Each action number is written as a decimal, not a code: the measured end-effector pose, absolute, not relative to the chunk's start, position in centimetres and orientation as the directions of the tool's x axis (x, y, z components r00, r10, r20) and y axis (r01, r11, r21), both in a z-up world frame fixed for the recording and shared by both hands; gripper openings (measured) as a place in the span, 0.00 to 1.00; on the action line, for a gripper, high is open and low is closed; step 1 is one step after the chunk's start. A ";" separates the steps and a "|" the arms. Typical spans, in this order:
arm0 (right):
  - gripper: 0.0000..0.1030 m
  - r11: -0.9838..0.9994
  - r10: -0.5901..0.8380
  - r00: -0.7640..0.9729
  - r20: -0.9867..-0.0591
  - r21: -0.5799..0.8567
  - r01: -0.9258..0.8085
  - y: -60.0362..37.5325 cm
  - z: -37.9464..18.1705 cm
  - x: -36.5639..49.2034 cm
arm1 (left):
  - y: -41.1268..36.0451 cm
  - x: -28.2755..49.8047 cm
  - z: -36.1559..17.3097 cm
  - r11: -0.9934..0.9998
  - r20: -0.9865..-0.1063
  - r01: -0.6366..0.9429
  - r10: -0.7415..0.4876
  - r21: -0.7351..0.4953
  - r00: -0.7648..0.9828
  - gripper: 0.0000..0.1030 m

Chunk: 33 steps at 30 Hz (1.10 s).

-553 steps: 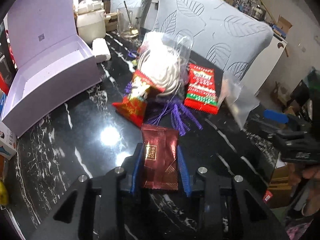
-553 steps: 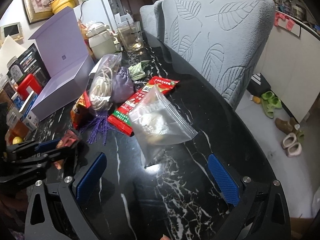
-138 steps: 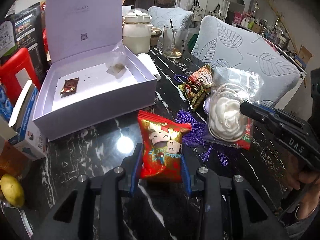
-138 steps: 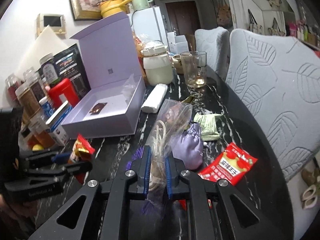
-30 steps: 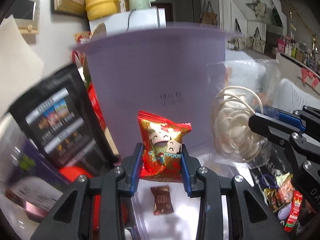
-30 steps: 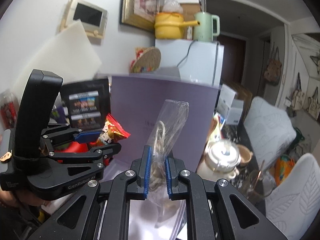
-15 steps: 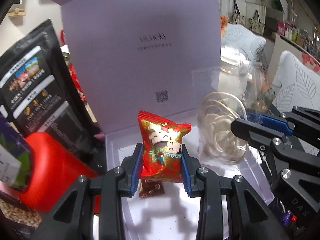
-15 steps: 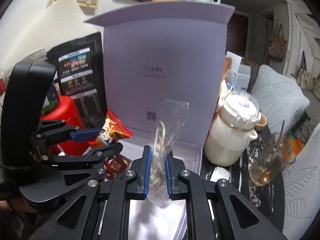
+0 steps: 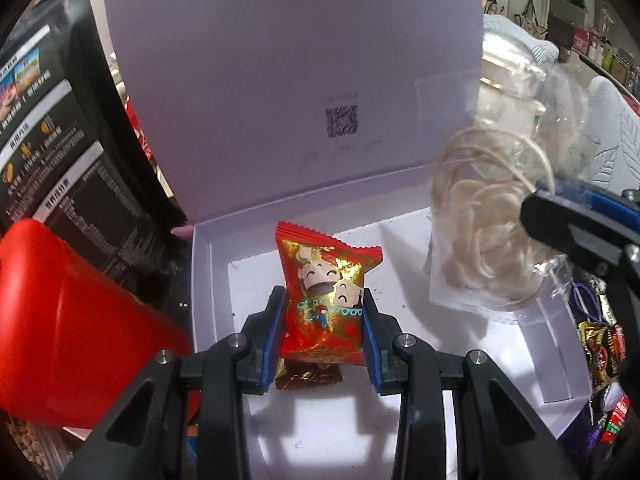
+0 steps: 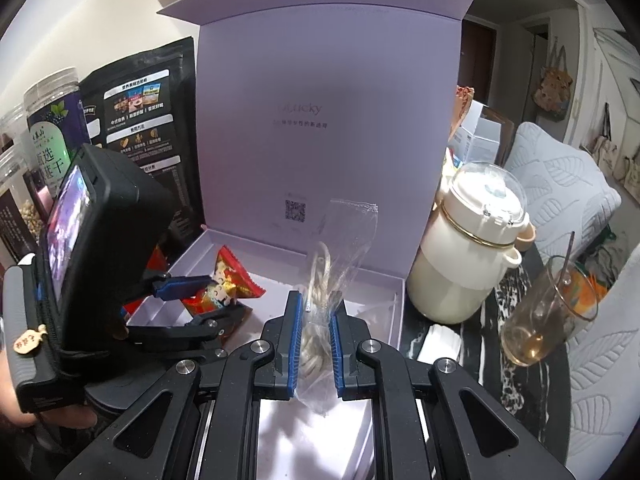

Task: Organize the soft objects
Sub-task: 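Open the left tool to drop the packet in the box while the right tool releases the bag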

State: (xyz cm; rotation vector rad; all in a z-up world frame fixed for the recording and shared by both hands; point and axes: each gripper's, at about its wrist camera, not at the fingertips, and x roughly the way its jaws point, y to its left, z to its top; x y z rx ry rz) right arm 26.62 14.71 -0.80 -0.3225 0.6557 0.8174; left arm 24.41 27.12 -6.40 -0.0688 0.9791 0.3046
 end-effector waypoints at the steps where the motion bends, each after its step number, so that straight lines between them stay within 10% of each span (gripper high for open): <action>1: 0.13 0.650 0.568 0.502 -0.652 -0.019 -0.759 14.8 -0.8 26.7 | 27.3 24.6 -6.9 0.955 -0.844 -0.288 0.214 0.074 0.492 0.33; 5: 0.13 0.650 0.563 0.503 -0.656 -0.025 -0.760 15.0 -1.1 26.8 | 27.6 25.2 -8.4 0.954 -0.886 -0.297 0.173 0.041 0.431 0.39; 9: 0.13 0.649 0.557 0.504 -0.660 -0.032 -0.760 15.2 -1.3 26.9 | 27.9 25.3 -8.5 0.952 -0.886 -0.306 0.136 -0.007 0.443 0.90; 11: 0.13 0.648 0.556 0.502 -0.663 -0.033 -0.761 15.3 -1.4 26.9 | 27.5 25.3 -8.0 0.954 -0.872 -0.300 0.150 0.003 0.467 1.00; 21: 0.14 0.642 0.538 0.487 -0.688 -0.040 -0.766 15.5 -1.7 27.9 | 25.7 25.0 -7.5 0.956 -0.860 -0.291 0.182 0.040 0.477 1.00; 27: 0.50 0.673 0.508 0.518 -0.688 -0.058 -0.737 14.8 -1.6 28.0 | 24.9 24.5 -6.6 0.956 -0.853 -0.291 0.189 0.045 0.487 1.00; 33: 0.50 0.691 0.503 0.539 -0.676 -0.061 -0.720 13.6 -0.1 28.2 | 24.7 23.5 -4.5 0.957 -0.831 -0.287 0.198 0.048 0.520 1.00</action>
